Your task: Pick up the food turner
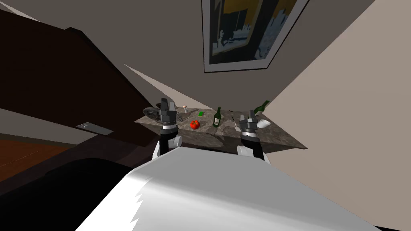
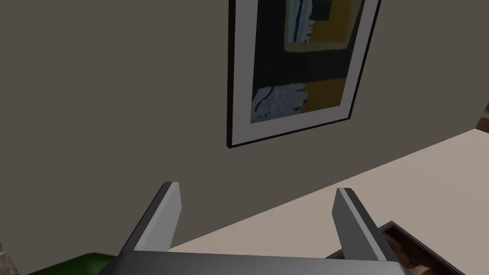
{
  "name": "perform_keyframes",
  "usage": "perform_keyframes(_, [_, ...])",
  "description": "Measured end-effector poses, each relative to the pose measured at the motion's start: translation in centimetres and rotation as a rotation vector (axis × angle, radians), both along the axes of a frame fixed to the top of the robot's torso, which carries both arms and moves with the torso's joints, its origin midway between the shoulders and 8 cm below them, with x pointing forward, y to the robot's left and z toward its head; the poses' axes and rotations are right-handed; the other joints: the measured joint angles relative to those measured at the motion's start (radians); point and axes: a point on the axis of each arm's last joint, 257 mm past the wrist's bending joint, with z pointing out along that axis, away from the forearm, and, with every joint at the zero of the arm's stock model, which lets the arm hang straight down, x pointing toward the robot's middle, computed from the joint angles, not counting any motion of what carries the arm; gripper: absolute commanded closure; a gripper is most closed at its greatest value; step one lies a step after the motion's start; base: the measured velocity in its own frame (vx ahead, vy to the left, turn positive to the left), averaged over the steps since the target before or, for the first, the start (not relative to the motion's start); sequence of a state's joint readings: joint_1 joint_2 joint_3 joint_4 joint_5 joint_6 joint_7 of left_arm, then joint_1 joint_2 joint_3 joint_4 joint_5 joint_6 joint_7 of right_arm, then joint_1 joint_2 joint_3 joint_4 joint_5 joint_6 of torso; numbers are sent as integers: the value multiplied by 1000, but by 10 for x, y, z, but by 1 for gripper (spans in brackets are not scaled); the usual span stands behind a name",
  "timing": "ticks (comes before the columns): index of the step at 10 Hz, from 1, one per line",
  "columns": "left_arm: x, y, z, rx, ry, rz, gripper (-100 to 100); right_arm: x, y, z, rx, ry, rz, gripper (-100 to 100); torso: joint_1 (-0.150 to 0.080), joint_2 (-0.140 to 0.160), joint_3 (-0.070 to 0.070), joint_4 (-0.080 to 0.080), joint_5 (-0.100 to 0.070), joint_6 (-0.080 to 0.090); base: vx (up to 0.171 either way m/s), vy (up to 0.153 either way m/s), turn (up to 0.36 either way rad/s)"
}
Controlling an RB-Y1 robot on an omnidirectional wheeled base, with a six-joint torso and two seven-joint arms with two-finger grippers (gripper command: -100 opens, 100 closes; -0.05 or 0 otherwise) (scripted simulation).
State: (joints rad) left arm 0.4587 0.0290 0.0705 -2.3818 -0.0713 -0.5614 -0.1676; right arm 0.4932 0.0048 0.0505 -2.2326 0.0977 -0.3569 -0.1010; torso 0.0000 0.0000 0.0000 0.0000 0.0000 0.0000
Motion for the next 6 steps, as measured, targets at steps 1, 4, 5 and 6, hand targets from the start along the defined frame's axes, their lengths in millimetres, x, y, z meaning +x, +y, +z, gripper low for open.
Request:
perform_keyframes(1, [0, 0, 0, 0, 0, 0, 0, 0, 0, -2, -21, 6, 4, -100, -2, 1, 1, 0, 0, 0, -36, -81, 65])
perform_keyframes(4, [0, 0, 0, 0, 0, 0, 0, 1, -4, -12, -113, 44, 16, -100, -8, 3, 2, 1, -2, 0, -49, -107, 111])
perform_keyframes(5, [0, 0, 0, 0, 0, 0, 0, 2, -7, -18, -146, 62, 18, -100, -9, 4, 2, 1, -2, 0, -49, -76, 46])
perform_keyframes(6, [0, 0, 0, 0, 0, 0, 0, 2, -8, -20, -166, 71, 20, -100, -6, 3, 2, 1, -2, 0, -65, -61, 98])
